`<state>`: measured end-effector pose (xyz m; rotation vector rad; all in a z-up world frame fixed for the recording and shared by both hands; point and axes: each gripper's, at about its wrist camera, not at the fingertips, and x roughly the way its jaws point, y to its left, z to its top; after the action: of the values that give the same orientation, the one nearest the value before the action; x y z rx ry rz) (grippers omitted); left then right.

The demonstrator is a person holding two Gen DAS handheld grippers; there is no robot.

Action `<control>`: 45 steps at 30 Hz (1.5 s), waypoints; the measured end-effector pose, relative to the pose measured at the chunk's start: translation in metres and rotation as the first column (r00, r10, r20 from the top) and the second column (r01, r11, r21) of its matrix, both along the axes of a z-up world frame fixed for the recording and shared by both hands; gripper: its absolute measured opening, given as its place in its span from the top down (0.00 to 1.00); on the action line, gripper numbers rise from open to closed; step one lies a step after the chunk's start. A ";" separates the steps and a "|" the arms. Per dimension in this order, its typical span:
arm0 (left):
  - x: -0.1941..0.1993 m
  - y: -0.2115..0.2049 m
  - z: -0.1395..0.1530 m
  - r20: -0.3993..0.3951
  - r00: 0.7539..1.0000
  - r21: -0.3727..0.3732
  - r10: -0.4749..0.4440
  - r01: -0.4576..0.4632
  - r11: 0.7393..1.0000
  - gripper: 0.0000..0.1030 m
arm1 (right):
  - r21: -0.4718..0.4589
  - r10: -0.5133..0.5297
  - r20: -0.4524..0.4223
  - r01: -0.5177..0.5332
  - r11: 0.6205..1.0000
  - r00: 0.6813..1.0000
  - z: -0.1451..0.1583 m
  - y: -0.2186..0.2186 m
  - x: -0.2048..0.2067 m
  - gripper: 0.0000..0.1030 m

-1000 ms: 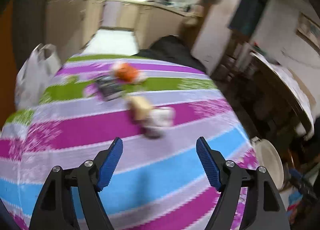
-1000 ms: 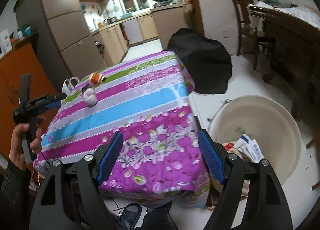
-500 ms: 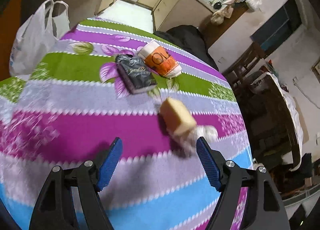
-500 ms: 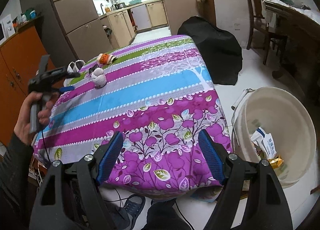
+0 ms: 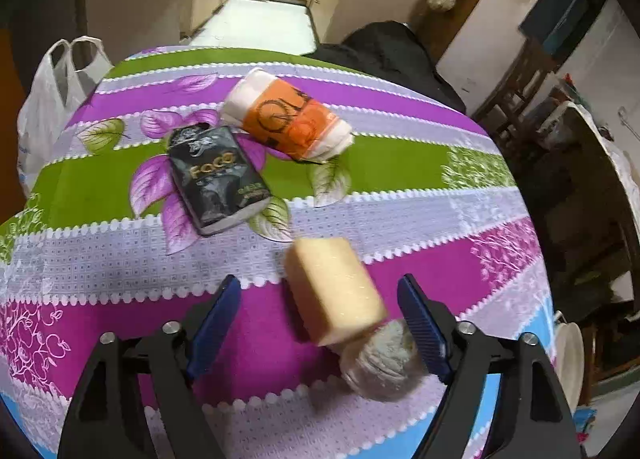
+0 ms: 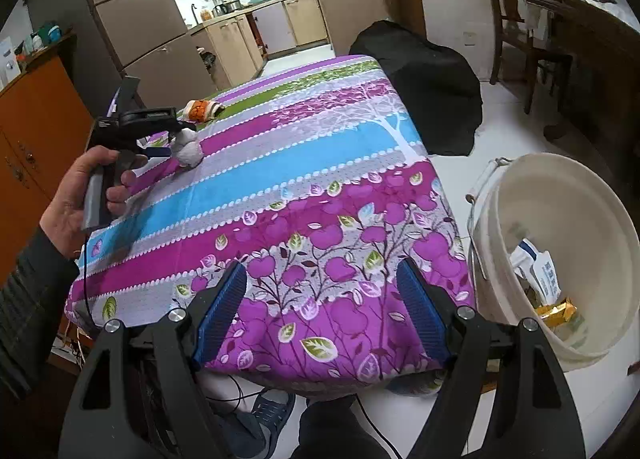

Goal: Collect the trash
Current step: 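Grasp the beige sponge with the left tool while the right tool grasps the white towel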

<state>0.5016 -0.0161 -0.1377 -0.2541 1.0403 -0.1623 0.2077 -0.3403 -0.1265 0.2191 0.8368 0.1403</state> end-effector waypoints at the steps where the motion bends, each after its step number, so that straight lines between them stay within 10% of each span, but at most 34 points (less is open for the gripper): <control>1: -0.002 0.003 -0.001 -0.006 1.000 -0.022 0.007 -0.007 1.000 0.51 | -0.002 0.010 0.002 -0.010 1.000 1.000 0.001 0.002 0.002 0.28; 5: -0.014 0.009 0.000 0.007 1.000 -0.034 -0.017 0.017 0.999 0.68 | -0.013 0.047 0.010 -0.047 0.999 0.999 0.006 0.012 0.011 0.28; 20: -0.072 0.087 -0.004 0.005 1.000 -0.150 0.017 -0.016 0.988 0.69 | 0.134 0.394 -0.015 -0.389 0.912 0.919 0.006 0.133 0.124 0.28; 32: -0.083 0.080 -0.005 0.038 0.999 -0.119 -0.031 0.036 0.992 0.69 | 0.025 0.422 -0.056 -0.421 0.907 0.905 -0.020 0.209 0.169 0.28; 34: -0.083 0.079 -0.005 0.043 0.999 -0.120 -0.024 0.029 0.992 0.69 | 0.007 0.406 -0.055 -0.406 0.914 0.912 -0.021 0.211 0.170 0.42; 45: -0.083 0.071 -0.006 0.073 0.997 -0.081 -0.006 0.012 0.997 0.69 | 0.088 0.366 -0.038 -0.362 0.928 0.930 -0.029 0.206 0.180 0.41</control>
<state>0.4184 0.0546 -0.1440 -0.3152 0.9644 -0.2212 0.3873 -0.1342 -0.1552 0.1397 0.9207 0.5199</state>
